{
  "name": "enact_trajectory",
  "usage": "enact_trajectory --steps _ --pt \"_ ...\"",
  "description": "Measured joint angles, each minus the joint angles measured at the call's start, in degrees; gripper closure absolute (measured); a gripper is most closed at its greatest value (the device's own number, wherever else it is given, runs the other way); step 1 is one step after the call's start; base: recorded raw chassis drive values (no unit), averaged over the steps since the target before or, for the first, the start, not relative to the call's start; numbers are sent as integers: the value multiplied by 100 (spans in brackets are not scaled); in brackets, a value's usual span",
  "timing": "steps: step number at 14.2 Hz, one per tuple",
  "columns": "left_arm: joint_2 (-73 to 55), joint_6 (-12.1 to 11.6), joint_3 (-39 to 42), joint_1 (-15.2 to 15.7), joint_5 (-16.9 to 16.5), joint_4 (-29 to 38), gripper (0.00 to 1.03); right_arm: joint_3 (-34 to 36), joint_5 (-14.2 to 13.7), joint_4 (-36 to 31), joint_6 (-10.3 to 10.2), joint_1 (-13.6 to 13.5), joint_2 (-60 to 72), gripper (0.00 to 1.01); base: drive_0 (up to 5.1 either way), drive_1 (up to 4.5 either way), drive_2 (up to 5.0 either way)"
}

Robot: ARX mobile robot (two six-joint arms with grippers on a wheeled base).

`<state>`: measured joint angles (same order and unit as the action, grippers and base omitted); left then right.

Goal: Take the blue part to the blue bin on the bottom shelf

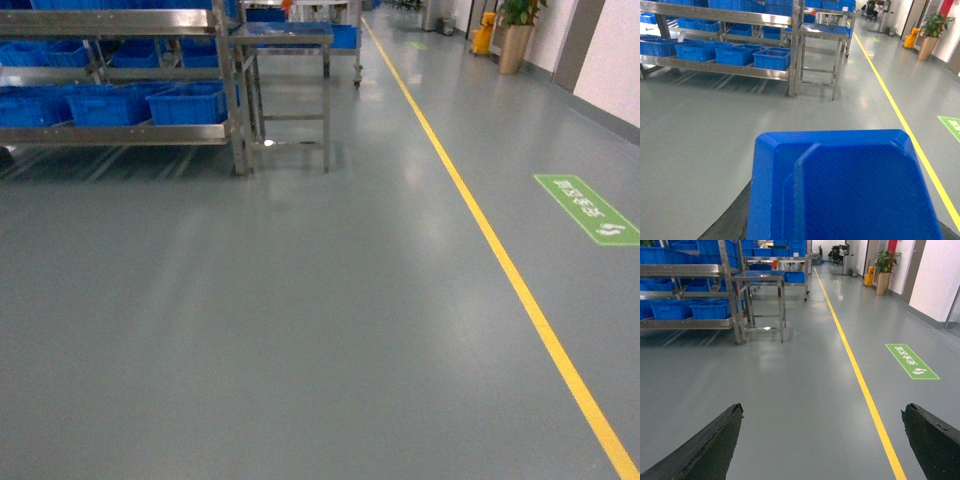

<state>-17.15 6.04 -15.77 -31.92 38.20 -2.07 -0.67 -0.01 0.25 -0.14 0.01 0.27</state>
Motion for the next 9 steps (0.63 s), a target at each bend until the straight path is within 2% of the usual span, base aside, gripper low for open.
enact_trajectory --steps 9 --pt "2 0 0 -2 2 28 59 0 0 0 0 0 0 3 -6 397 -409"
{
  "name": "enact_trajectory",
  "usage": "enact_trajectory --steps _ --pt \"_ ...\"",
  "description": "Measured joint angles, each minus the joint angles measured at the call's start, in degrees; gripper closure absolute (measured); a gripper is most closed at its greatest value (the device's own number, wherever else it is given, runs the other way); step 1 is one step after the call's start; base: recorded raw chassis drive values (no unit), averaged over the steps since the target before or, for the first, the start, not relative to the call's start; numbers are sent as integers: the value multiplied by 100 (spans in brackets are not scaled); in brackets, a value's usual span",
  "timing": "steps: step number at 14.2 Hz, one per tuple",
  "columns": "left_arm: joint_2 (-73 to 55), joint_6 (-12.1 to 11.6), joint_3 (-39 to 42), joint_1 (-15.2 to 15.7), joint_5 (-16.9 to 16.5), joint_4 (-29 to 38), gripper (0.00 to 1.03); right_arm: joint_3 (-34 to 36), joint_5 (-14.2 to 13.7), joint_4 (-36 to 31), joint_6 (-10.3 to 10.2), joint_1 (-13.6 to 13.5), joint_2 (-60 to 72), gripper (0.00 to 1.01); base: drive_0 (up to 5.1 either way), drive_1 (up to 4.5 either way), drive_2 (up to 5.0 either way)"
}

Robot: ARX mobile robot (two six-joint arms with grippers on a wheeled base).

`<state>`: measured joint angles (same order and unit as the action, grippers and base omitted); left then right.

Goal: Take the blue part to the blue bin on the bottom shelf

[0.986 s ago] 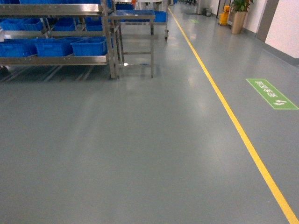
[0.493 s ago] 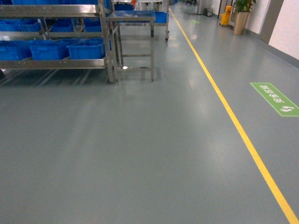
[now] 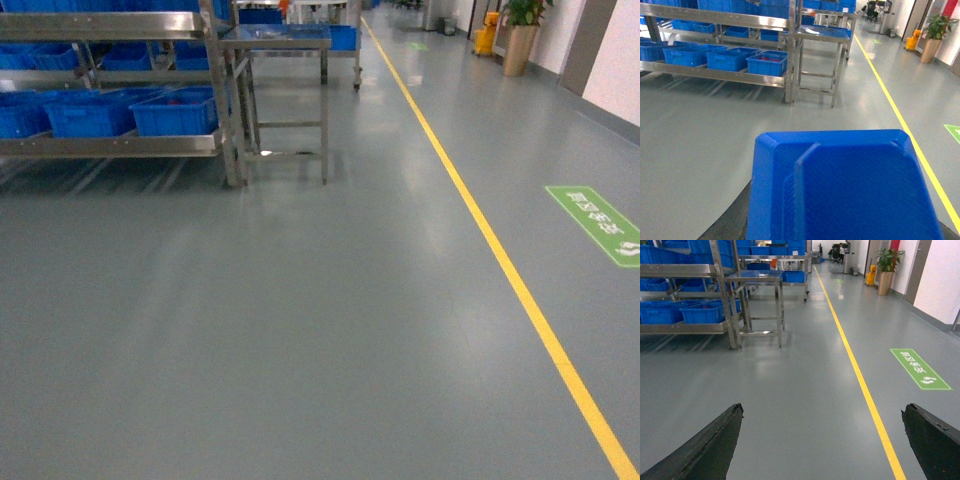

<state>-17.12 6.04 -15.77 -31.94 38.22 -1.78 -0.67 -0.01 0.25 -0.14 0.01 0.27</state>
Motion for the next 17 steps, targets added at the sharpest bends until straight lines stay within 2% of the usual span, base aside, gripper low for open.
enact_trajectory --steps 17 --pt "-2 0 0 0 -7 -9 59 0 -2 -2 0 0 0 3 -2 401 -405"
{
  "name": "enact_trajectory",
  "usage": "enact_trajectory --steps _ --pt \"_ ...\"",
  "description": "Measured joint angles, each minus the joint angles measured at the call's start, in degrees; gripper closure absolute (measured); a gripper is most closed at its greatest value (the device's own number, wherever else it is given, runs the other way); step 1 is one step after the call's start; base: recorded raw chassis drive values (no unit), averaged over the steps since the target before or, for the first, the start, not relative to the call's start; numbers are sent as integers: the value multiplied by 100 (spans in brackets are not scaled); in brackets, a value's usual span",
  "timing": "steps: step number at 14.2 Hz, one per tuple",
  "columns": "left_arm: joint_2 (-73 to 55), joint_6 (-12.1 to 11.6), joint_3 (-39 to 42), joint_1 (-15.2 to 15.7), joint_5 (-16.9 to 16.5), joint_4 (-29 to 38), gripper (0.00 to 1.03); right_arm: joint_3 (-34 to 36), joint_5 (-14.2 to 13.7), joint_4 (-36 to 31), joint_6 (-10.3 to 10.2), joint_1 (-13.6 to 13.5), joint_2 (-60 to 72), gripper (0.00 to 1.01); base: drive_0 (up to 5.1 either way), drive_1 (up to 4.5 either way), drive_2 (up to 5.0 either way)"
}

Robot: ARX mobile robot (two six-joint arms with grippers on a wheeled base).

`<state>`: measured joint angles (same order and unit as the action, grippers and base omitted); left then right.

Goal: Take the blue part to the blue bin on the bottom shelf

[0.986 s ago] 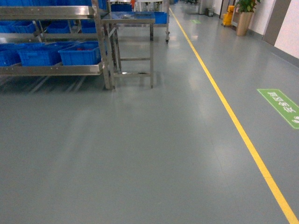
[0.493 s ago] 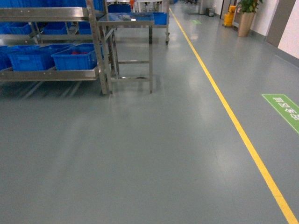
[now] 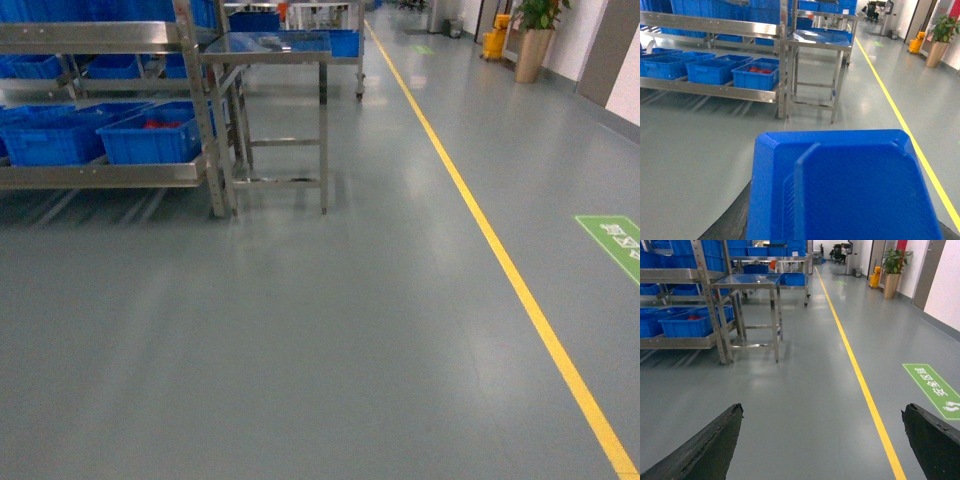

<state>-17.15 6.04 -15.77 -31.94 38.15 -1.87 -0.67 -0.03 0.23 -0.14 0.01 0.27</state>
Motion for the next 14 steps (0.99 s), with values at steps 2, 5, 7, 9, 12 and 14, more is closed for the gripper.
enact_trajectory --steps 2,5,7,9,12,14 --pt "2 0 0 0 20 15 59 0 2 0 0 0 0 3 -8 395 -411" --pt "2 0 0 2 -2 11 59 0 2 15 0 0 0 3 -8 395 -411" --pt "2 0 0 4 -2 -2 59 0 2 11 0 0 0 3 -2 401 -405" --pt "-2 0 0 0 0 11 59 0 2 11 0 0 0 3 0 403 -403" --pt "2 0 0 0 2 11 59 0 2 2 0 0 0 3 4 407 -399" --pt "0 0 0 0 0 0 59 0 2 13 0 0 0 3 5 408 -398"
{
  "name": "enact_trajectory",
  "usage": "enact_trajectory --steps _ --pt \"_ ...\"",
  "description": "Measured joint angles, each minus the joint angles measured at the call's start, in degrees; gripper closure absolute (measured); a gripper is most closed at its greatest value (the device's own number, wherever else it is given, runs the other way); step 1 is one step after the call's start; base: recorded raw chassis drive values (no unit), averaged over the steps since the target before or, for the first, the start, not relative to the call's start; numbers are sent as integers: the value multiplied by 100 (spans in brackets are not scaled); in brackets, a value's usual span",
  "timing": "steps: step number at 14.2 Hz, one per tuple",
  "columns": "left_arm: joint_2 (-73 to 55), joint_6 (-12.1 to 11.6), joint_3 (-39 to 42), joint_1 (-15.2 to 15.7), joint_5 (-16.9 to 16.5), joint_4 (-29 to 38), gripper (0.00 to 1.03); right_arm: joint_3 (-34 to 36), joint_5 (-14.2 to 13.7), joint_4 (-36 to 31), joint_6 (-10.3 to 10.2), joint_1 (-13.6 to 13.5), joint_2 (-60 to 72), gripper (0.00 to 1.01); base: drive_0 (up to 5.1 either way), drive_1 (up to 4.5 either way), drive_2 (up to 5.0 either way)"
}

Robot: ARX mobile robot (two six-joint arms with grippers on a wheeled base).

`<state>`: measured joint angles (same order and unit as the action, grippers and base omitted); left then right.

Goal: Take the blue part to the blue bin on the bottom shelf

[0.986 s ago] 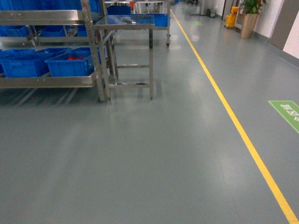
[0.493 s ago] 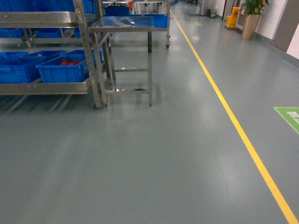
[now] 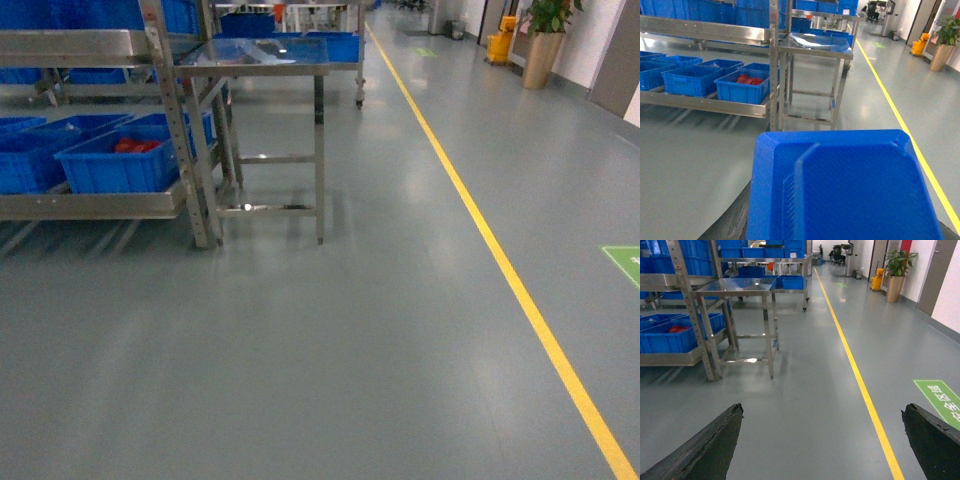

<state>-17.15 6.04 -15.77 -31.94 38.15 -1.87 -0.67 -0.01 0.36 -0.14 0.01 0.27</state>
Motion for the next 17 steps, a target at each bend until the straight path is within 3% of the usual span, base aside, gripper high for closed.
enact_trajectory --steps 17 --pt "2 0 0 7 0 2 59 0 0 -4 0 0 0 3 0 403 -403"
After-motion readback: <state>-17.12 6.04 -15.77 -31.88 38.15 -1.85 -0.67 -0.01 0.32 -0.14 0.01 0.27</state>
